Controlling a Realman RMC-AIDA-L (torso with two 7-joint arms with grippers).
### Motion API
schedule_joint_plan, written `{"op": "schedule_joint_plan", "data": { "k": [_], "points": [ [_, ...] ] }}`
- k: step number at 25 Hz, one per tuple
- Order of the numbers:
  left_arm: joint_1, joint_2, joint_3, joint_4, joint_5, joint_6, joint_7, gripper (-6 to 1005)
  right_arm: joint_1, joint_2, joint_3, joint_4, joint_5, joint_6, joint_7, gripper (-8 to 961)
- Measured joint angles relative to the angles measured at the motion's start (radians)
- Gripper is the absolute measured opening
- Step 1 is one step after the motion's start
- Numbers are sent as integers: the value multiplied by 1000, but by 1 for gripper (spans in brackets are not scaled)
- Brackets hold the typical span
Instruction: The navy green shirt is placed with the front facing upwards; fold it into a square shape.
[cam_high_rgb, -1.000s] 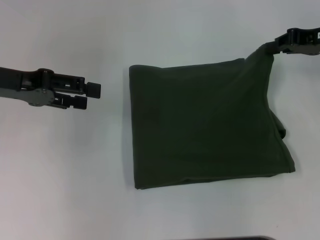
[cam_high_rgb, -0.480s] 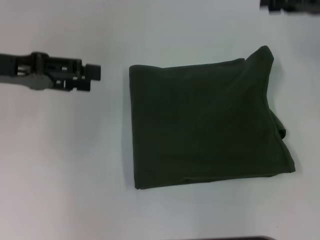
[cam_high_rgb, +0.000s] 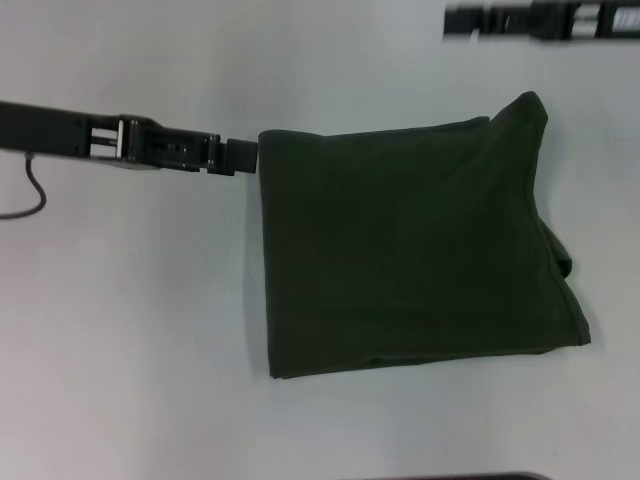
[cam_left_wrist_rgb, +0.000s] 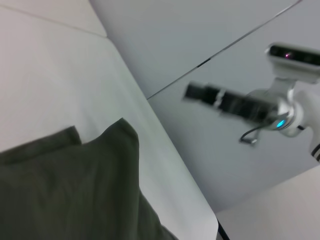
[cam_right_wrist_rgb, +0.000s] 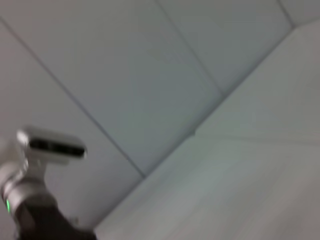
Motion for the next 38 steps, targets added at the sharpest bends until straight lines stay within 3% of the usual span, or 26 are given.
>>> {"op": "schedule_joint_plan", "data": {
  "k": [2,5,8,10,14,21,29,38],
  "points": [
    [23,-11,-22,0,-2,-12,51,839,-21,20,-2,10,-24,-10,-106,636],
    [68,-25,-70,1,-7,-50,122,838,-77,72,-2,2,-25,-50,-331,791],
    [108,-31,-110,1,-27,-85,170,839,-135,129,-8,6,-49,-51,-560,807],
    [134,-32,-127,0,-42,-103,188,839,-173,143,-40,64,-68,-34,-674,817],
    [171,-38,-167,-7,-76,-120,235,839,-203,141,-61,126,-69,-25,-769,838],
    [178,-41,-211,-9,-91,-129,241,838,-278,139,-58,168,-59,-29,-968,849],
    [182,-52,-217,-9,-92,-138,243,839,-272,140,-4,239,-57,136,-978,848],
    [195,-53,-218,-9,-92,-150,243,838,-262,142,3,258,22,222,-973,848]
  ]
}}
